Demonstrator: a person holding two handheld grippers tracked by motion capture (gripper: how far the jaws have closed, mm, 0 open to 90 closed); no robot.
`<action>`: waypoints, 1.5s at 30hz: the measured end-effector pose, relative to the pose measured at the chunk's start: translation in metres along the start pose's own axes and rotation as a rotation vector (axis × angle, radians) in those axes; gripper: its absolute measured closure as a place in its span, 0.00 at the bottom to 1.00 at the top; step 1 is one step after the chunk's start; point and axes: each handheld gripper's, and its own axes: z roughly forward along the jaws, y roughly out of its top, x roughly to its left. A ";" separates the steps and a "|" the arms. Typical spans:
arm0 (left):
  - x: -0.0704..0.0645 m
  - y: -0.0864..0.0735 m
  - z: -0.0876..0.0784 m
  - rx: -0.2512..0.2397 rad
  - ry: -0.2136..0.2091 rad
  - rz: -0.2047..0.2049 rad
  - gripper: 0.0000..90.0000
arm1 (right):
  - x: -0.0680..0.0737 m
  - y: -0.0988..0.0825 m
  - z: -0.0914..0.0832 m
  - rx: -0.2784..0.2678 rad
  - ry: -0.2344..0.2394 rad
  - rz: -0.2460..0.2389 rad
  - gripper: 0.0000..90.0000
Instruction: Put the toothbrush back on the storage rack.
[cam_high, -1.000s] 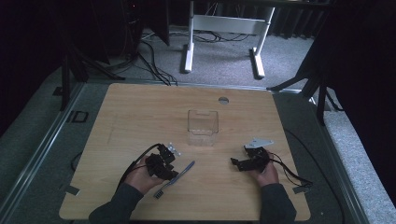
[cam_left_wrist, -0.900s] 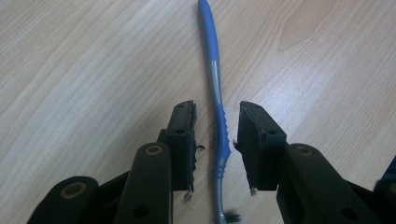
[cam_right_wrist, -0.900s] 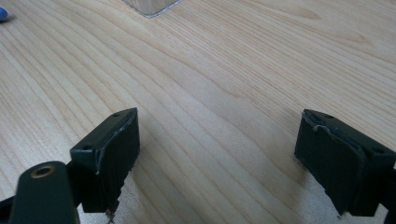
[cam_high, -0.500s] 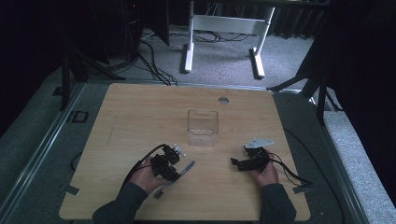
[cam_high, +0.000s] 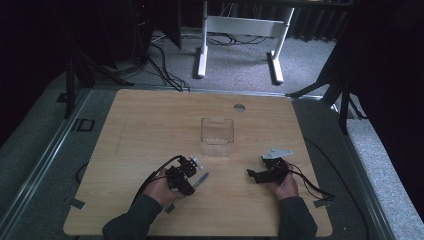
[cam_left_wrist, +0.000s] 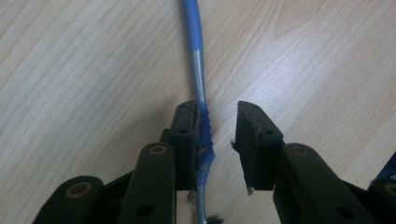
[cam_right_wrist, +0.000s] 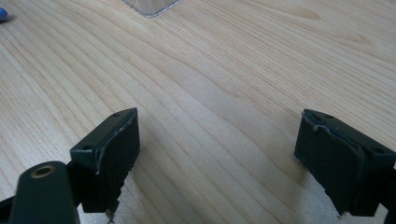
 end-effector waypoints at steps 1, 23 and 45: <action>0.000 0.000 0.000 0.003 0.002 -0.001 0.77 | 0.000 0.000 0.000 0.000 0.000 0.000 0.15; -0.003 0.010 0.013 0.105 0.024 -0.009 0.84 | 0.000 0.000 0.000 0.000 0.000 0.000 0.15; -0.001 0.007 0.020 0.163 0.037 0.011 0.89 | 0.000 0.000 0.000 0.000 0.000 0.000 0.15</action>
